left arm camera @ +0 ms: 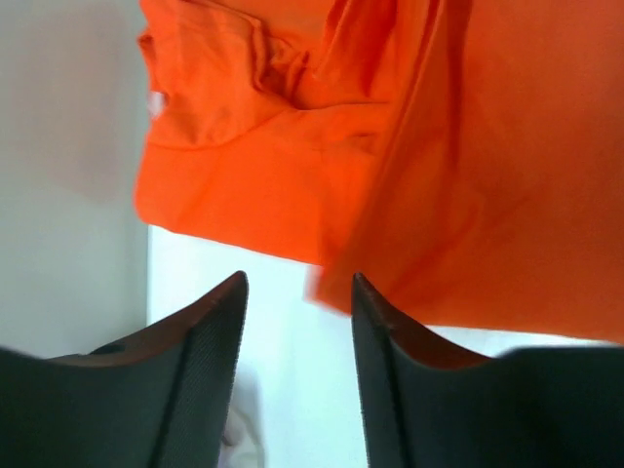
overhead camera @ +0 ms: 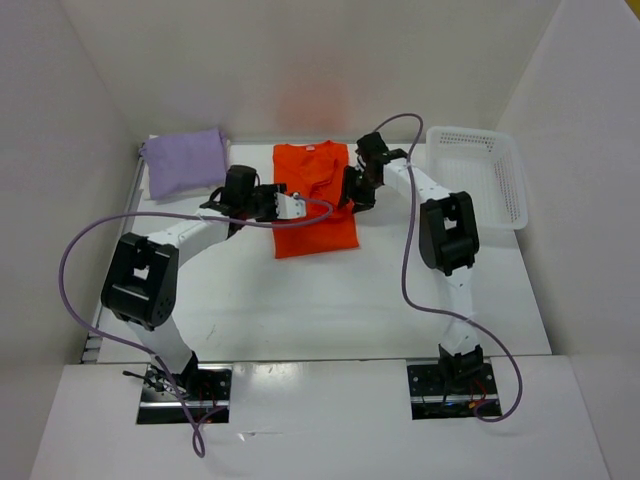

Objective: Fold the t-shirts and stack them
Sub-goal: Fold the folded rectangular tshirt in 1/3 of the way

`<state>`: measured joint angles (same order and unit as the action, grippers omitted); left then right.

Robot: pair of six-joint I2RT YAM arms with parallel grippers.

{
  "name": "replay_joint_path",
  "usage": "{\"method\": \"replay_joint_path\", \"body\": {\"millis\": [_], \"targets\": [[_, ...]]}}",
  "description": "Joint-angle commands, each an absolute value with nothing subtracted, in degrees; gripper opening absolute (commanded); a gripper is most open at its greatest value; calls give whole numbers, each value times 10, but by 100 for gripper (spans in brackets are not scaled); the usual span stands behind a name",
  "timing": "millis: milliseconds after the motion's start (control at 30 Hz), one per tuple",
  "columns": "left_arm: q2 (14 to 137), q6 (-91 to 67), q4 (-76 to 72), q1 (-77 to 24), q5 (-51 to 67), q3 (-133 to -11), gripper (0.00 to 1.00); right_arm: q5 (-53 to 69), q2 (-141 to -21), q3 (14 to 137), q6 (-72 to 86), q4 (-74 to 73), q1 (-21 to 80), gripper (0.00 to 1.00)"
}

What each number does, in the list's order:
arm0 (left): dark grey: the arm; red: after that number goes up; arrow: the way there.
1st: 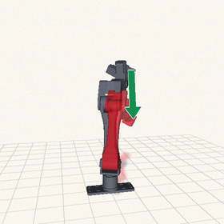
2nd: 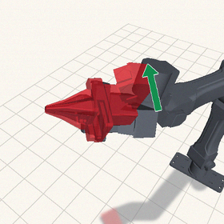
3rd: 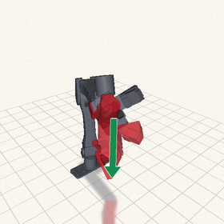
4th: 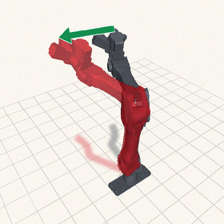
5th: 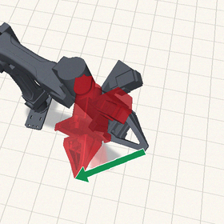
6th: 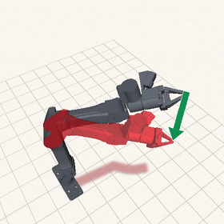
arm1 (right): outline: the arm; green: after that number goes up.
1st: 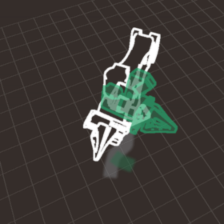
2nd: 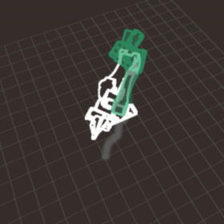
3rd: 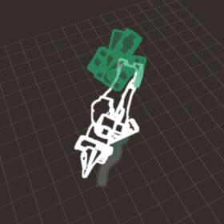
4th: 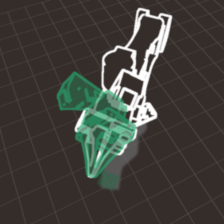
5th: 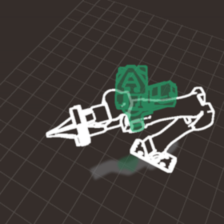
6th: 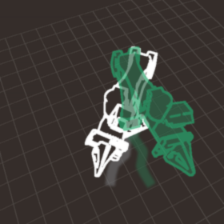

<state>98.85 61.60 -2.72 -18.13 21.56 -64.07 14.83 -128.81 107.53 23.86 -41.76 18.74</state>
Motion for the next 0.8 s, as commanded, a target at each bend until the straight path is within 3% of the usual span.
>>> {"method": "replay_joint_path", "body": {"millis": [0,167,267,500,633,767], "targets": [[994,618,-91,-178,205,-635,60,148,-1297,1149,219,-437,176,57],[993,623,-111,-162,139,-634,64,98,-1274,1202,208,-437,157,71],[969,628,-69,-156,139,-644,65,98,-1251,1215,197,-451,157,71],[933,602,38,-156,150,-638,65,116,-1214,1067,200,-390,163,69],[933,415,69,-149,190,-663,65,63,-1252,1106,169,-393,186,69],[926,148,89,-114,312,-684,64,33,-1293,1174,157,-401,197,69]]}}
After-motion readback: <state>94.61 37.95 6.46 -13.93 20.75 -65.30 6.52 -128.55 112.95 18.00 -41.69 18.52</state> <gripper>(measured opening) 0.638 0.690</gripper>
